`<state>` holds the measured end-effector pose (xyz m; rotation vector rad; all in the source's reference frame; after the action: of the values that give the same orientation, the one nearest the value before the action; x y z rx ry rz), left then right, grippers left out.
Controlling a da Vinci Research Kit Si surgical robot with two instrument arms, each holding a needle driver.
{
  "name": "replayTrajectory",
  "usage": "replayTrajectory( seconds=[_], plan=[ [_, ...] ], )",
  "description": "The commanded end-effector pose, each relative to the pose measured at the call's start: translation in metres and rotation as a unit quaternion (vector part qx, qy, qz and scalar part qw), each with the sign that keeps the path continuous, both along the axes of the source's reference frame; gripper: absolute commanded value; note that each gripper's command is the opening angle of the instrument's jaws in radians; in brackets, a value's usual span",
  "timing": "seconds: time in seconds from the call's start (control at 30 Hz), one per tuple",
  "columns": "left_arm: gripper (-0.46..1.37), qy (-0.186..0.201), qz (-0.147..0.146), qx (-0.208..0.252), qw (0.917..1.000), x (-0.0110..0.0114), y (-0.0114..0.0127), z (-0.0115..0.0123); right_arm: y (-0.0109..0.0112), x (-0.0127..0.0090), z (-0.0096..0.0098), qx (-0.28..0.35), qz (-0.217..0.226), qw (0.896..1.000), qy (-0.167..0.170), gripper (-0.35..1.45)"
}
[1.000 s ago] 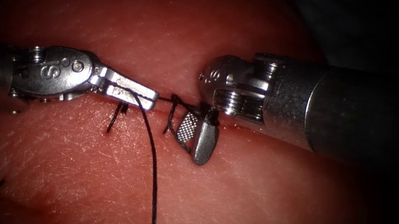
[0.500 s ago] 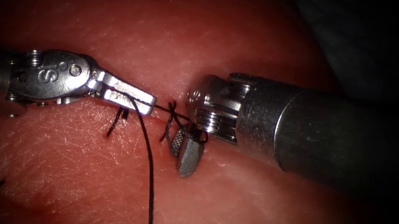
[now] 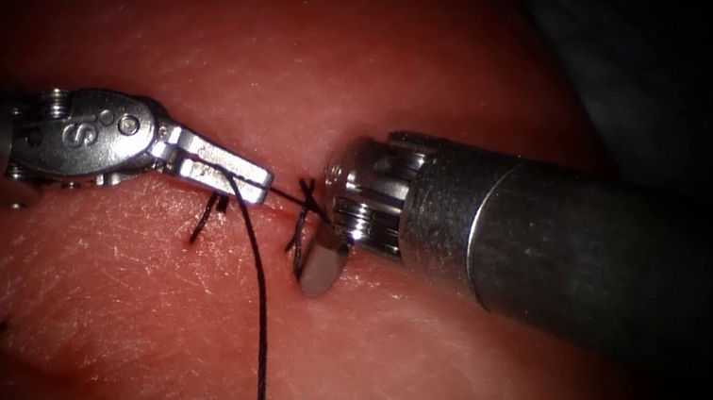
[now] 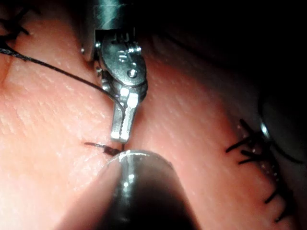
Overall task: Wound Closure
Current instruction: Grab the short tail with the right gripper
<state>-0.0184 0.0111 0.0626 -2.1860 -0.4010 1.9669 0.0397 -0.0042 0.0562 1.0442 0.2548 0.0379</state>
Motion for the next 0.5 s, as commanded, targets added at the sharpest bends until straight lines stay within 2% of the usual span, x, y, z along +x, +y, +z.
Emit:
replayTrajectory(
  seconds=[0.03, 0.17, 0.37, 0.5],
  plan=[
    [-0.35, -0.001, 0.005, -0.001, 1.0, 0.0, 0.0, 0.0, 0.0004, 0.0, -0.0002, -0.005, 0.008, 1.0, -0.005, -0.35],
    [-0.35, -0.001, 0.005, -0.002, 1.0, 0.0, -0.0003, 0.0001, 0.001, 0.0001, -0.0004, -0.008, 0.011, 1.0, -0.005, -0.35],
    [-0.35, -0.001, 0.005, -0.006, 1.0, -0.0001, -0.0007, 0.0002, 0.0022, 0.0, -0.0004, -0.004, 0.005, 0.999, 0.034, -0.35],
    [-0.35, -0.001, 0.005, -0.006, 1.0, -0.0001, -0.0012, 0.0003, 0.0029, -0.0002, -0.0004, -0.007, -0.002, 0.999, 0.048, -0.35]
  ],
)
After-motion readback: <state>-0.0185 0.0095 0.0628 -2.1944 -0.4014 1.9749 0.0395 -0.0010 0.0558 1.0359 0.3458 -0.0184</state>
